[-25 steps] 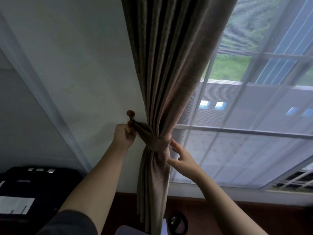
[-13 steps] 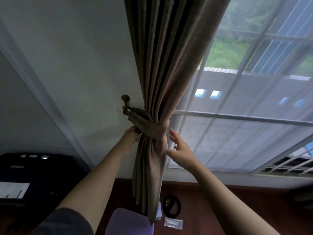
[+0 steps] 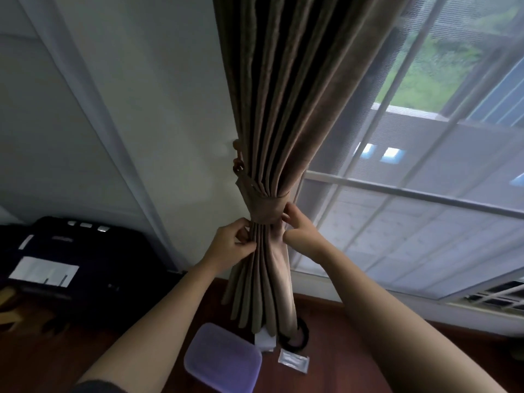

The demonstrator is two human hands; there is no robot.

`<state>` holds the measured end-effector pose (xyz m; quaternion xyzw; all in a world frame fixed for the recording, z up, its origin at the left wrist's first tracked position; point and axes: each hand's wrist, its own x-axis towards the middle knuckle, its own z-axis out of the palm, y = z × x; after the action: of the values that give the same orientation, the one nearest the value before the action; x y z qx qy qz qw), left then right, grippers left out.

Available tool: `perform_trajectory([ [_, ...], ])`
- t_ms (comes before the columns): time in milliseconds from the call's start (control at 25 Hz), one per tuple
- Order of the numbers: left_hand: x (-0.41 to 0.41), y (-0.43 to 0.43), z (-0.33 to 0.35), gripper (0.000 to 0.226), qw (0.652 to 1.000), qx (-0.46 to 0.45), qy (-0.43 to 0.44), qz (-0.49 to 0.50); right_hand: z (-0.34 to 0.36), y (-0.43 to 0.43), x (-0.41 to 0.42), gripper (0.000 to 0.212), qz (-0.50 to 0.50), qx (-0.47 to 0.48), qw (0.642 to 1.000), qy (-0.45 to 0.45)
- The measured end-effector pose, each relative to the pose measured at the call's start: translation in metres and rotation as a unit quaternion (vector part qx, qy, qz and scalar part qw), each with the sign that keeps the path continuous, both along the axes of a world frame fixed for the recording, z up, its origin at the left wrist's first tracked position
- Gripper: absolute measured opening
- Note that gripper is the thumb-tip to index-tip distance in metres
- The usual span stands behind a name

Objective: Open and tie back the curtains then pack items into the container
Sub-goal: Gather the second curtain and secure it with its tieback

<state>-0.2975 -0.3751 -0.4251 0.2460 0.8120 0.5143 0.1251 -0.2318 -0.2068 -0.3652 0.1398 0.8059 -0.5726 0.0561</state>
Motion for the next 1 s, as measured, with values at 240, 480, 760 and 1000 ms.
perform_trajectory([
  [240,-0.019,0.002,-0.001,0.026,0.999,-0.036,0.039,-0.012,-0.011,0.01,0.001,0.059,-0.062,0.107,0.992,0.026],
  [480,-0.026,0.004,0.003,0.036,0.996,-0.08,0.009,-0.044,-0.039,0.004,0.016,0.028,-0.093,0.169,0.98,0.038],
  [760,-0.033,0.015,-0.003,0.022,0.981,-0.158,0.086,-0.073,-0.046,-0.008,0.0,0.023,-0.089,0.294,0.949,0.07],
  [1000,-0.03,0.02,-0.011,0.024,0.966,-0.218,0.131,-0.042,-0.046,0.007,-0.005,0.017,-0.028,0.344,0.937,0.06],
])
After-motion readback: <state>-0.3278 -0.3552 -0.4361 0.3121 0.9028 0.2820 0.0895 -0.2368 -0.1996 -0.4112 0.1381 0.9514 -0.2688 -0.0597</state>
